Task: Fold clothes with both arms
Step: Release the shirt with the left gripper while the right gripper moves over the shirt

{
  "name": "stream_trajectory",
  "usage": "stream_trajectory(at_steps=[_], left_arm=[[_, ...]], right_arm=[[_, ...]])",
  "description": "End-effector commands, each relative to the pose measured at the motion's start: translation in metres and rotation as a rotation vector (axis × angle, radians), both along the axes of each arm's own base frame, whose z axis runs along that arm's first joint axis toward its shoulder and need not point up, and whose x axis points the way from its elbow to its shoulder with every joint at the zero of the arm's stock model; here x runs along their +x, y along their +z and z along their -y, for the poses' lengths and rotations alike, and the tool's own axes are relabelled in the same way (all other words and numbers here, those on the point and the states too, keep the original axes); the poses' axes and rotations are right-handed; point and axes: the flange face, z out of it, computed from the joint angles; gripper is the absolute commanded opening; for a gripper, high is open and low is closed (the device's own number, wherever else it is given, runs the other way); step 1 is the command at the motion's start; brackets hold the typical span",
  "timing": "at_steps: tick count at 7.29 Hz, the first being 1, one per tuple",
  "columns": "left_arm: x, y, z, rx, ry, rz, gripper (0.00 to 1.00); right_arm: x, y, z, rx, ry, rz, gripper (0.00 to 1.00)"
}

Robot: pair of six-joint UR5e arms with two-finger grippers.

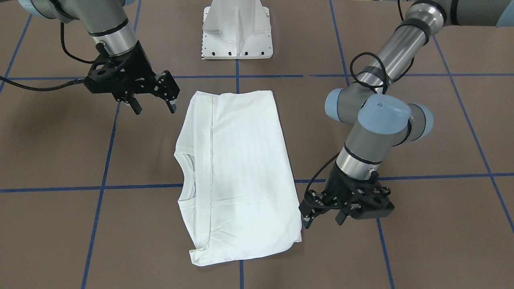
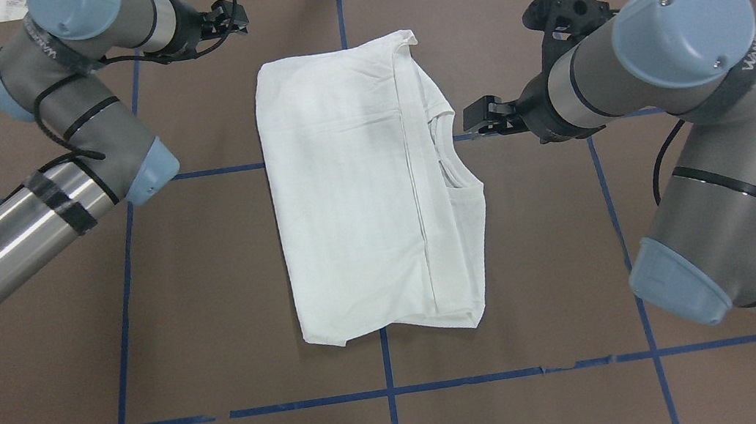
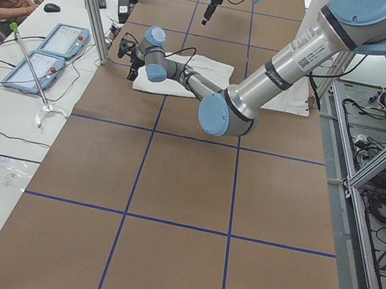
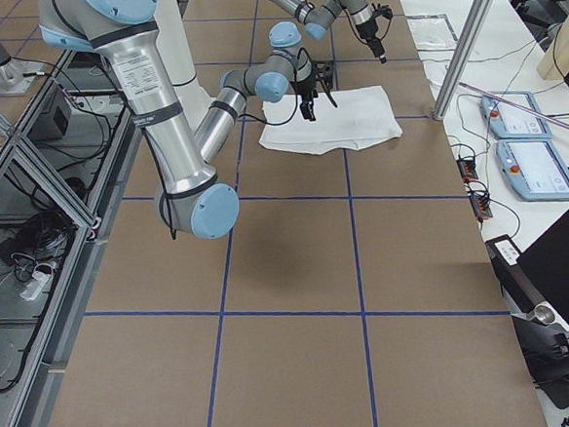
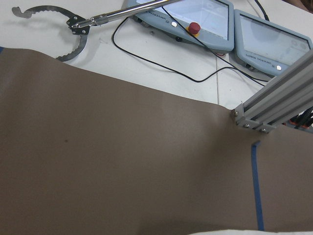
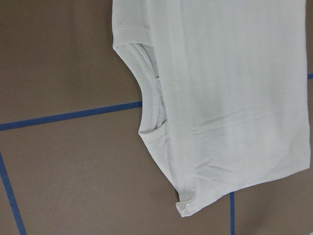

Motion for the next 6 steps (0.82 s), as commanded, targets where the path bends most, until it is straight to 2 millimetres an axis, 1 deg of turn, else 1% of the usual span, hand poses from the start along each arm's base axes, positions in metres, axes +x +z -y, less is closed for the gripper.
stream_trajectory(at_steps=[1, 2, 3, 4, 5, 6], left_arm=[[-0.048, -0.050, -0.079, -0.003, 0.103, -0.043, 1.00], [-0.051, -0.065, -0.093, -0.001, 0.135, -0.059, 1.00], [-0.044, -0.060, -0.111, -0.010, 0.178, -0.072, 1.00], [-0.037, -0.054, -0.128, -0.019, 0.233, -0.089, 1.00], [-0.031, -0.059, -0.141, -0.018, 0.264, -0.103, 1.00], [-0.028, -0.033, -0.158, -0.044, 0.285, -0.084, 1.00]], right_arm=[[-0.052, 0.000, 0.013, 0.047, -0.008, -0.157, 1.00], [-0.082, -0.004, 0.031, 0.029, -0.014, -0.183, 1.00], [-0.108, -0.001, 0.041, 0.010, -0.028, -0.212, 1.00], [-0.130, 0.001, 0.043, -0.001, -0.045, -0.231, 1.00], [-0.152, 0.002, 0.043, -0.011, -0.067, -0.248, 1.00], [-0.171, 0.004, 0.039, -0.018, -0.087, -0.262, 1.00]])
